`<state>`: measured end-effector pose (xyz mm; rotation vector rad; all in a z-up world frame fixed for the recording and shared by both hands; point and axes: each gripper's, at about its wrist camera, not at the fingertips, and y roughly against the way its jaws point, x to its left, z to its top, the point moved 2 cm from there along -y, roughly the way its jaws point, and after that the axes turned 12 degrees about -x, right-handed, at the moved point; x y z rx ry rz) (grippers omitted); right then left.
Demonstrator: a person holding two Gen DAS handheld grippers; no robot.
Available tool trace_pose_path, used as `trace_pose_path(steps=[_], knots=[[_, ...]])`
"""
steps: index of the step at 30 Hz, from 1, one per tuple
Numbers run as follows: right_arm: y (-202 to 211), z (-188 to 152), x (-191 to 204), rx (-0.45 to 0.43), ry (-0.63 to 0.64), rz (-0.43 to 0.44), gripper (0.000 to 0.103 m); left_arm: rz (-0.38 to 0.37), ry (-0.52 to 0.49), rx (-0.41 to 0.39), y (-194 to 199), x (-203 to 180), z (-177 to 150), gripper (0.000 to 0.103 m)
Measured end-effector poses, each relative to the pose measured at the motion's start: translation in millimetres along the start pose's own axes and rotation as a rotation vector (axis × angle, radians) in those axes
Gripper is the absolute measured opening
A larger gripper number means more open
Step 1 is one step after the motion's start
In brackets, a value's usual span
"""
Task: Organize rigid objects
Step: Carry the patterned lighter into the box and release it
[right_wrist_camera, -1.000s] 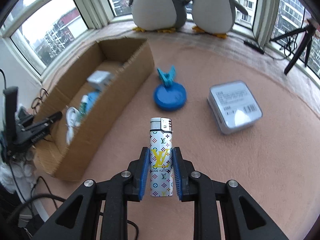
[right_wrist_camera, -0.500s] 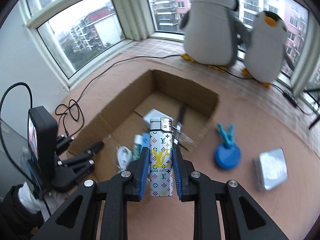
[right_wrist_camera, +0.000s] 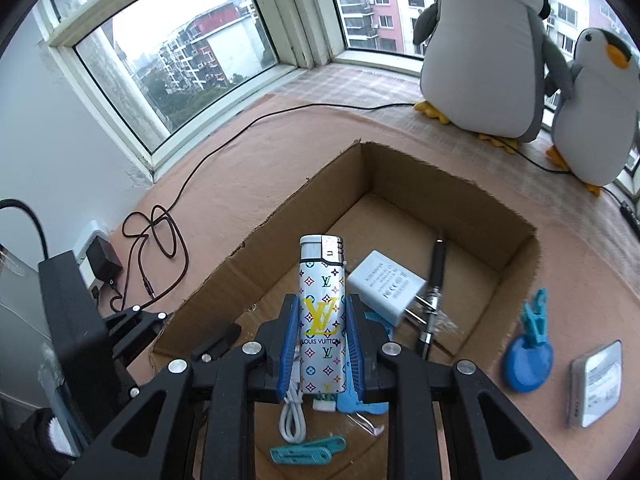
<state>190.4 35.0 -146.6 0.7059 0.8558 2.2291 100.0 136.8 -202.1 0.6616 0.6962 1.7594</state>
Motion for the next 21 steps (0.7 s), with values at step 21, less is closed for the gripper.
trace_pose_path(steps=[21], knots=[[-13, 1, -2, 0.002, -0.033, 0.007, 0.036, 0.005, -0.007, -0.002, 0, -1, 0, 0.036]])
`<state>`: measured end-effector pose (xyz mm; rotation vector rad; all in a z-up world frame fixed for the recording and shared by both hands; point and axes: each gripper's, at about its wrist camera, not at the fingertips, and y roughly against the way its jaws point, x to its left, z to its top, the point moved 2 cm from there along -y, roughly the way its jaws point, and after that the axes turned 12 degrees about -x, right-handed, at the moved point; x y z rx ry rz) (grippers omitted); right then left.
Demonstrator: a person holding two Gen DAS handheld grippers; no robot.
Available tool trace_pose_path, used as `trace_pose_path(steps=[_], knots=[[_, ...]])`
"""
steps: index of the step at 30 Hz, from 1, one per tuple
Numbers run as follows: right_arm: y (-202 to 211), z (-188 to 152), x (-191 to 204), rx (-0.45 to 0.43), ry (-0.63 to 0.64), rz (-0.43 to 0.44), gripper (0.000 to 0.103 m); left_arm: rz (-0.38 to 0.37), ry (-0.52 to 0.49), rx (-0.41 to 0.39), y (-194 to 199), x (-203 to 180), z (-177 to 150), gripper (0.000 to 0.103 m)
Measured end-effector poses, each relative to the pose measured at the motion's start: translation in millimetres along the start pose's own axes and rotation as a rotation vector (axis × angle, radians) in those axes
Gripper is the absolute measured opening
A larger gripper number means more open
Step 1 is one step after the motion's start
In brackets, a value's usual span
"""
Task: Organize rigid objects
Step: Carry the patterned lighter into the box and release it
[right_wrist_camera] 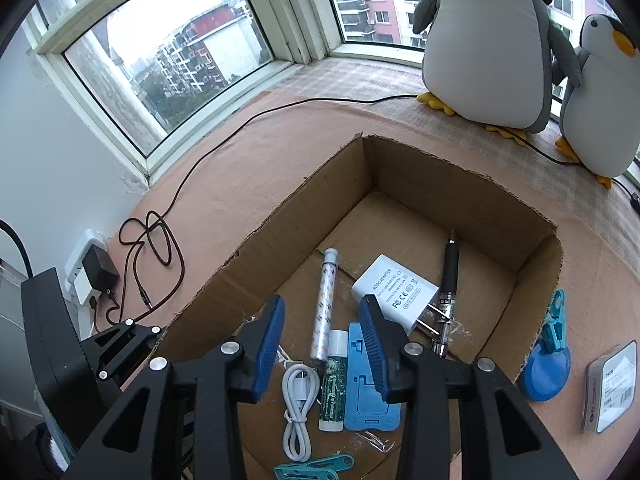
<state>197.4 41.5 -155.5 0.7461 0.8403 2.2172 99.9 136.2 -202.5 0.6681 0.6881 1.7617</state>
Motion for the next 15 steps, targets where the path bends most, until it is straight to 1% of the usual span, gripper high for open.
trace_pose_path(steps=[4, 9, 12, 15], knots=[[7, 2, -2, -0.011, -0.012, 0.006, 0.037, 0.000, -0.001, 0.001, 0, 0, 0, 0.036], [25, 2, -8, -0.041, -0.028, 0.010, 0.043, 0.000, -0.001, 0.000, 0, 0, 0, 0.036], [42, 1, -19, -0.067, -0.051, 0.004, 0.045, 0.000, -0.001, 0.001, 0, 0, 0, 0.036], [62, 0, -37, -0.102, -0.088, -0.014, 0.050, -0.001, 0.000, 0.001, 0, 0, 0, 0.036]])
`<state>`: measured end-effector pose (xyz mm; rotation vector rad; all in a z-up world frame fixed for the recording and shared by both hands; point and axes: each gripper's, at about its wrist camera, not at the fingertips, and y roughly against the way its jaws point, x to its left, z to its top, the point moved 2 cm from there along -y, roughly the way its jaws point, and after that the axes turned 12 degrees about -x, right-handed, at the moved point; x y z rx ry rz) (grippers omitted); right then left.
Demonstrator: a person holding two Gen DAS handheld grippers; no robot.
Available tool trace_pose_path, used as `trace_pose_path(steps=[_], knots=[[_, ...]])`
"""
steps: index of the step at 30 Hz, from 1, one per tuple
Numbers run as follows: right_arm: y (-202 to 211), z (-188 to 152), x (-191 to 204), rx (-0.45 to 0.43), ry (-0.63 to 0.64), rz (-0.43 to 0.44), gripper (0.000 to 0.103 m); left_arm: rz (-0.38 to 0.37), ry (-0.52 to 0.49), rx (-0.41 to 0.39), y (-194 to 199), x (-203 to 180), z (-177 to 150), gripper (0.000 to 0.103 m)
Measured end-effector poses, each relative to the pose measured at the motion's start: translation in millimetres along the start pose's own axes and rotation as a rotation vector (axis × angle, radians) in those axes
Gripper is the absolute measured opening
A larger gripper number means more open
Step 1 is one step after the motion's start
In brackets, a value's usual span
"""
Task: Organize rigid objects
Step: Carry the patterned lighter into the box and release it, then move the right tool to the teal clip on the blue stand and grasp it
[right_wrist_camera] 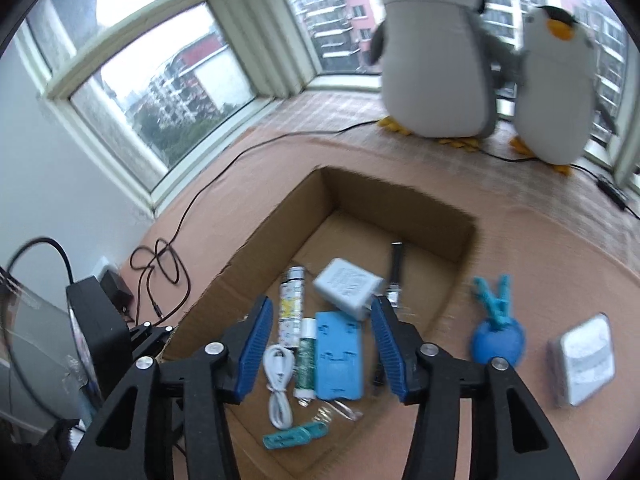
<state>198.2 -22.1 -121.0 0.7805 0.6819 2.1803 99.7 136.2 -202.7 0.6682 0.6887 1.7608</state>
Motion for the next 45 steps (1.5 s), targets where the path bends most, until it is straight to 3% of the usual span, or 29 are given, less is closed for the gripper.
trace_pose_path(steps=[4, 12, 22, 31, 45], knots=[[26, -1, -30, -0.039, -0.013, -0.071, 0.059, 0.001, 0.000, 0.000, 0, 0, 0, 0.036], [42, -27, -85, 0.005, -0.022, -0.173, 0.060, 0.004, 0.000, -0.001, 1, 0, 0, 0.036], [7, -49, -99, 0.082, -0.029, -0.192, 0.060, 0.003, 0.001, -0.001, 1, 0, 0, 0.036], [-9, -25, -103, 0.050, 0.018, -0.235, 0.060, -0.002, 0.006, -0.001, 0, 0, -1, 0.036], [-55, -14, -107, 0.139, 0.073, -0.237, 0.038, -0.009, 0.013, 0.003, -1, 2, -1, 0.036]])
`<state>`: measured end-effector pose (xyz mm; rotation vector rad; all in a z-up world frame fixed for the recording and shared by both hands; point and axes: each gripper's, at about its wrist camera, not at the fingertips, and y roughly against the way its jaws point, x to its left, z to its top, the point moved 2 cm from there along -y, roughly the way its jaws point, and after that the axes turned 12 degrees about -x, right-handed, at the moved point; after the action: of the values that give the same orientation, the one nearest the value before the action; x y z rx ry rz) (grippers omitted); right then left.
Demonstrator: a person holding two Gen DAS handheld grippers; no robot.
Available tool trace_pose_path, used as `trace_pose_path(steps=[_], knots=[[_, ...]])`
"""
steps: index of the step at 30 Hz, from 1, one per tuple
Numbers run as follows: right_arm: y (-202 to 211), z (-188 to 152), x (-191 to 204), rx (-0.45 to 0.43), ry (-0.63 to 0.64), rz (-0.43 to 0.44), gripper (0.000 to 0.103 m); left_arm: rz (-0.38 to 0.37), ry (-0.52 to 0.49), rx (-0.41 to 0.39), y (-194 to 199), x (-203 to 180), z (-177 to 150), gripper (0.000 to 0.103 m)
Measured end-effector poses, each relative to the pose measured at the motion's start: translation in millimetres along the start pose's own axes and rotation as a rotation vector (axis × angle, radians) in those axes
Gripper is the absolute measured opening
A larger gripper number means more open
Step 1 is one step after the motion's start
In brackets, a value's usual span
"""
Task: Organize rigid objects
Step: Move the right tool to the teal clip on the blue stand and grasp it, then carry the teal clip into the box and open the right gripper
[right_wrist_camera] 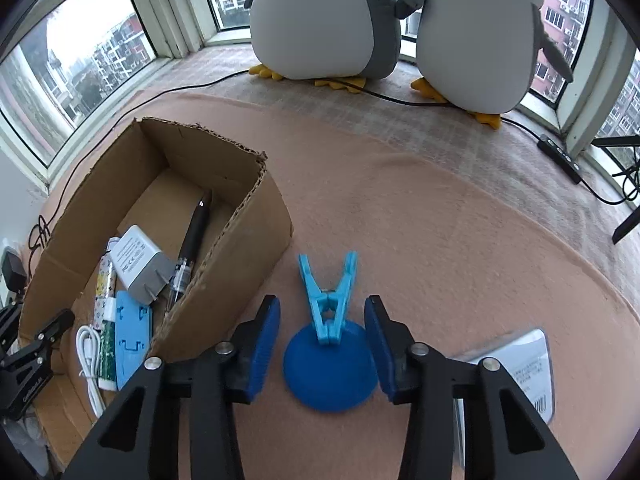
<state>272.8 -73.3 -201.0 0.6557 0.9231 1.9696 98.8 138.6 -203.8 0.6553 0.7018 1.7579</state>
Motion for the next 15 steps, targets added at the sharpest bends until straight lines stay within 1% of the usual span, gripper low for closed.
trace_pose_path(steps=[1, 3, 5, 6, 11, 15], knots=[[-2, 1, 0, 0.002, -0.002, -0.002, 0.034, 0.000, 0.000, 0.000, 0, 0, 0, 0.036], [-4, 2, -2, 0.003, -0.011, 0.000, 0.032, 0.001, 0.000, 0.000, 0, 0, 0, 0.036], [-5, 3, -3, 0.001, -0.018, 0.000, 0.023, 0.002, -0.002, 0.000, 0, 0, 0, 0.036], [-5, 3, -3, 0.003, -0.020, 0.001, 0.021, 0.003, -0.002, 0.000, 0, 0, 0, 0.036], [-1, 2, -5, -0.017, -0.026, -0.007, 0.020, 0.003, -0.003, 0.000, 0, 0, -1, 0.036], [10, 0, -11, -0.040, -0.053, -0.005, 0.020, 0.003, -0.002, 0.000, 0, 0, -1, 0.036]])
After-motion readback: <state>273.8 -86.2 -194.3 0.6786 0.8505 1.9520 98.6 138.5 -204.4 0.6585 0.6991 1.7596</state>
